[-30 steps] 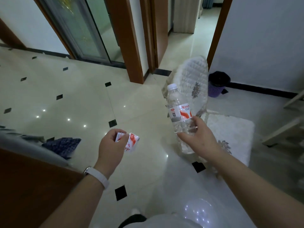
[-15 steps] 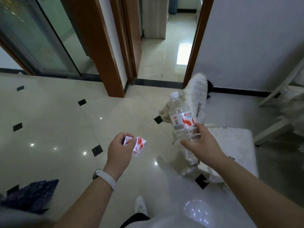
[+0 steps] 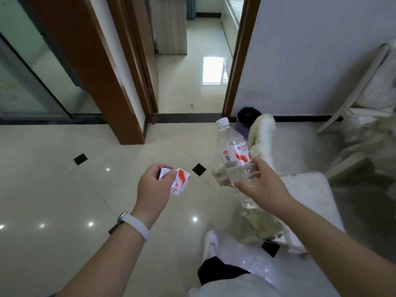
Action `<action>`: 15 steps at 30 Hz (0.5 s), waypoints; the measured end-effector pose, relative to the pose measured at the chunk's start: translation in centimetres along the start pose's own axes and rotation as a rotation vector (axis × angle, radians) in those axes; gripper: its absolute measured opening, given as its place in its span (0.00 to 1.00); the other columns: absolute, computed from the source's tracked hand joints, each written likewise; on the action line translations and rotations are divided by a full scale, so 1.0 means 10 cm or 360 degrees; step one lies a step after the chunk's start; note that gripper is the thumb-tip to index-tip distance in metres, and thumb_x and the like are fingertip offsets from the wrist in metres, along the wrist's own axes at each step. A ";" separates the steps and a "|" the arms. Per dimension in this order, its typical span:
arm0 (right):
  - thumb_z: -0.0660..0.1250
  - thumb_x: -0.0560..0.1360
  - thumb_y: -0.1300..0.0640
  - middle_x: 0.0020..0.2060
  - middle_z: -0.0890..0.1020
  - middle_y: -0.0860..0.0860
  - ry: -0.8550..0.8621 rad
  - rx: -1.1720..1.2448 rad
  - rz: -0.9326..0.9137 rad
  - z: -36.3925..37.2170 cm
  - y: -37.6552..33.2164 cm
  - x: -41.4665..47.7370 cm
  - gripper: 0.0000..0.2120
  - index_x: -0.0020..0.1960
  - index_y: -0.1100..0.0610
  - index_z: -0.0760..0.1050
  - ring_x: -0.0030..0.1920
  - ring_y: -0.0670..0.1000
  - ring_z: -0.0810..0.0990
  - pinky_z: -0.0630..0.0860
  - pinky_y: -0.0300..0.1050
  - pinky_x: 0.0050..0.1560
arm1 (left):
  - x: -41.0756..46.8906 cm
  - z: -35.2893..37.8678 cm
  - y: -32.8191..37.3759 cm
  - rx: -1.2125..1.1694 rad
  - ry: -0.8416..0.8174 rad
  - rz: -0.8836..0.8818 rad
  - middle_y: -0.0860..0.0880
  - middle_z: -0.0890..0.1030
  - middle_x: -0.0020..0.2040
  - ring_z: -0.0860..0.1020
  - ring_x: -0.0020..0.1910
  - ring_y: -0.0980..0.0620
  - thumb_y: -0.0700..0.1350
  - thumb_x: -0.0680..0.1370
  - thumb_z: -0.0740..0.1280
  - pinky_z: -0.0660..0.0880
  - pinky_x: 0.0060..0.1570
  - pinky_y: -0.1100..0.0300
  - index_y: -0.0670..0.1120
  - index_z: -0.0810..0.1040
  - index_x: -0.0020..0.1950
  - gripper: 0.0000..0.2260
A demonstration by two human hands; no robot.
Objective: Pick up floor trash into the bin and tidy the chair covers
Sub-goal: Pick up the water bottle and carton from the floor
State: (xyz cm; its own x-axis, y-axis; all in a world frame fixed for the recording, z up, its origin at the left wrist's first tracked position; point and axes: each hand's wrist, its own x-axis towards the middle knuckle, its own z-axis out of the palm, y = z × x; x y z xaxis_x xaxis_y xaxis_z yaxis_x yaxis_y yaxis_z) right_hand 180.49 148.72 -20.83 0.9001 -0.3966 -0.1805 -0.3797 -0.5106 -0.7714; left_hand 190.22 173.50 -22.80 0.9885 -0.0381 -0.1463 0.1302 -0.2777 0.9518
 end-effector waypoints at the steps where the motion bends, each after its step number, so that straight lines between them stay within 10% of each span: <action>1: 0.76 0.70 0.48 0.52 0.76 0.41 0.0008 0.0004 0.0015 0.03 0.01 0.12 0.27 0.62 0.43 0.66 0.51 0.41 0.76 0.69 0.34 0.43 | 0.12 0.03 0.04 -0.0002 -0.0013 0.0007 0.52 0.80 0.37 0.77 0.34 0.56 0.43 0.77 0.71 0.73 0.34 0.61 0.50 0.79 0.42 0.05; 15: 0.76 0.68 0.46 0.52 0.77 0.42 0.0040 0.0277 0.0210 0.04 -0.15 2.36 0.29 0.64 0.47 0.67 0.49 0.41 0.77 0.73 0.40 0.47 | 2.11 0.67 0.65 0.0268 -0.0101 0.0024 0.46 0.82 0.39 0.78 0.36 0.51 0.42 0.77 0.71 0.73 0.31 0.64 0.48 0.80 0.43 0.03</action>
State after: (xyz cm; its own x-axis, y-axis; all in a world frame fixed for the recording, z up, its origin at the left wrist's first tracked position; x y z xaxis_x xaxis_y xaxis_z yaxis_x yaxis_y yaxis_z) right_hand 202.37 140.40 -24.21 0.8384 -0.4715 -0.2733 -0.4493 -0.3141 -0.8364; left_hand 211.40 164.47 -21.45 0.9827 -0.1023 -0.1543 0.0956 -0.4332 0.8962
